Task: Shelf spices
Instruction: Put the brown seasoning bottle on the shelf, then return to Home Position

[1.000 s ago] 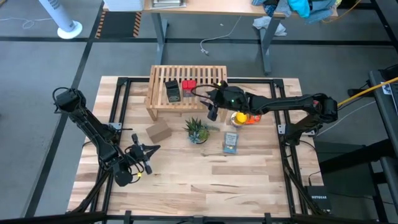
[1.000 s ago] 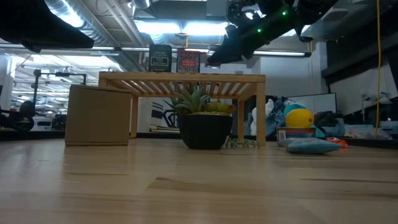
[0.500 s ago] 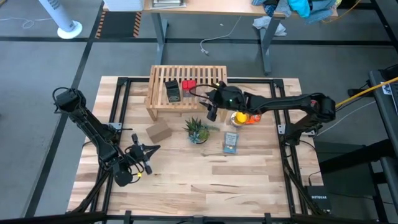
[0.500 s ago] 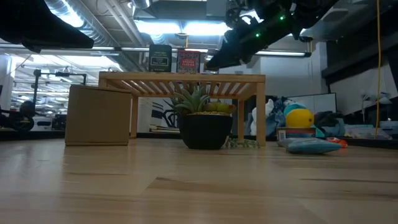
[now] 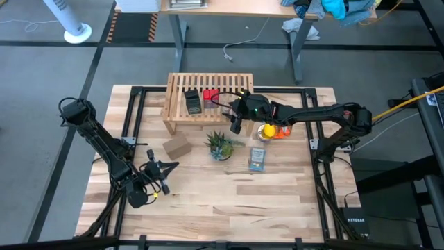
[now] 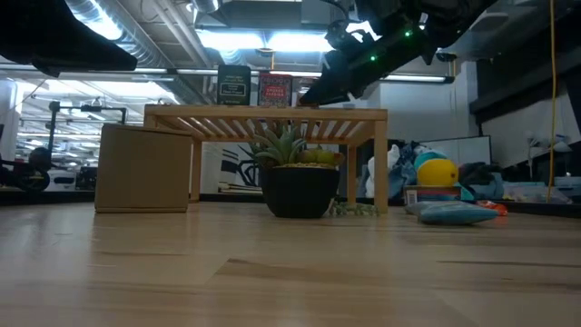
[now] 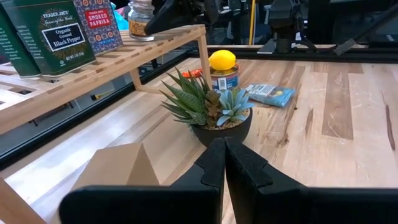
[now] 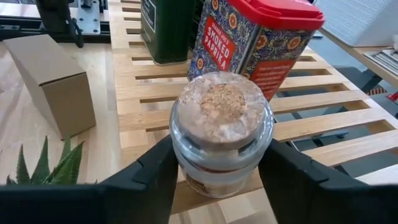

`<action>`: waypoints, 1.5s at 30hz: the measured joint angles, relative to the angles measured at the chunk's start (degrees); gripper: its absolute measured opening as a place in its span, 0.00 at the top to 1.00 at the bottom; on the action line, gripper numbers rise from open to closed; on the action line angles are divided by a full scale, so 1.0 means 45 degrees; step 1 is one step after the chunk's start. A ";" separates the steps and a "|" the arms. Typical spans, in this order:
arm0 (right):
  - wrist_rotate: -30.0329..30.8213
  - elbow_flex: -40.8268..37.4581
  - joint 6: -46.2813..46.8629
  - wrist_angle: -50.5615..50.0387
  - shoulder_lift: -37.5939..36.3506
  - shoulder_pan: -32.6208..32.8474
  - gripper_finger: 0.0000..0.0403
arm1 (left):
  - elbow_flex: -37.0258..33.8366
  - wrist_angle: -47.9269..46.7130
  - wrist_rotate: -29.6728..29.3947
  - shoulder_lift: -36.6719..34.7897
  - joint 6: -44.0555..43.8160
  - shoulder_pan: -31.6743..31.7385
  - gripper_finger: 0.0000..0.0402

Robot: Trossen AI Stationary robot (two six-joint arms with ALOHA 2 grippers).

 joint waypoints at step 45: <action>-0.0367 0.0107 0.0641 -0.7327 -0.8738 0.3021 0.13 | 0.0549 -0.1608 -0.2654 -0.5596 0.7792 -0.2239 0.99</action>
